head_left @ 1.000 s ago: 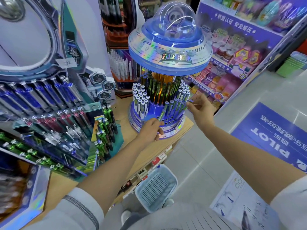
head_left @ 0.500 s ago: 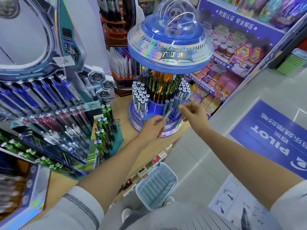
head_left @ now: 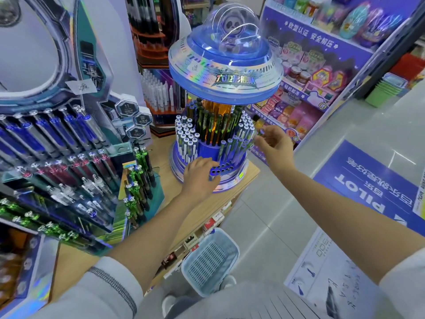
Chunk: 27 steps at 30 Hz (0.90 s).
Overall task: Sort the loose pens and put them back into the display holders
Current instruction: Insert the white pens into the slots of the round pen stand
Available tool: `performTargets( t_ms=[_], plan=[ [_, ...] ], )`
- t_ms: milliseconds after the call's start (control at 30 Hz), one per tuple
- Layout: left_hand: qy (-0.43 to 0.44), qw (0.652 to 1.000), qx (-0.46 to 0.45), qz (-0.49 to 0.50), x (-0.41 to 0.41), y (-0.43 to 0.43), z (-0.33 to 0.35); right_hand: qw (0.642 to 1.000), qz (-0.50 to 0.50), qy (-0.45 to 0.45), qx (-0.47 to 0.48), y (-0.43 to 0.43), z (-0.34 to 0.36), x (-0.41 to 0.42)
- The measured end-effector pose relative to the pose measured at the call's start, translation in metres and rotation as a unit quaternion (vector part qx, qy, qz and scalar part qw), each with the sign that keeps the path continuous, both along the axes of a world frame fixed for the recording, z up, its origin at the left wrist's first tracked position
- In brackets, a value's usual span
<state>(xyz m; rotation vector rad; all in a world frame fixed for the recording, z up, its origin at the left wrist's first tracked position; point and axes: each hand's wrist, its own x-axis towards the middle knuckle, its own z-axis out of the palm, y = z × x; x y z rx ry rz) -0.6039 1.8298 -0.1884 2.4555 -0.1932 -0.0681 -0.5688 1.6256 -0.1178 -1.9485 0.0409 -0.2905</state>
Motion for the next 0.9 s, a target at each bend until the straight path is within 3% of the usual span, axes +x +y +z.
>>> performTargets(
  t_ms=[200,400,900],
  plan=[
    [0.078,0.996,0.041,-0.029,0.001,0.006,-0.007,0.996,0.021,-0.042,-0.075,0.014,-0.001,0.003],
    [0.074,0.995,0.057,-0.046,0.004,0.011,-0.014,0.990,0.018,-0.078,-0.111,0.022,0.002,0.003],
    [0.069,0.995,0.037,-0.068,0.009,0.018,-0.017,0.967,0.016,-0.061,-0.247,0.028,-0.011,0.014]
  ],
)
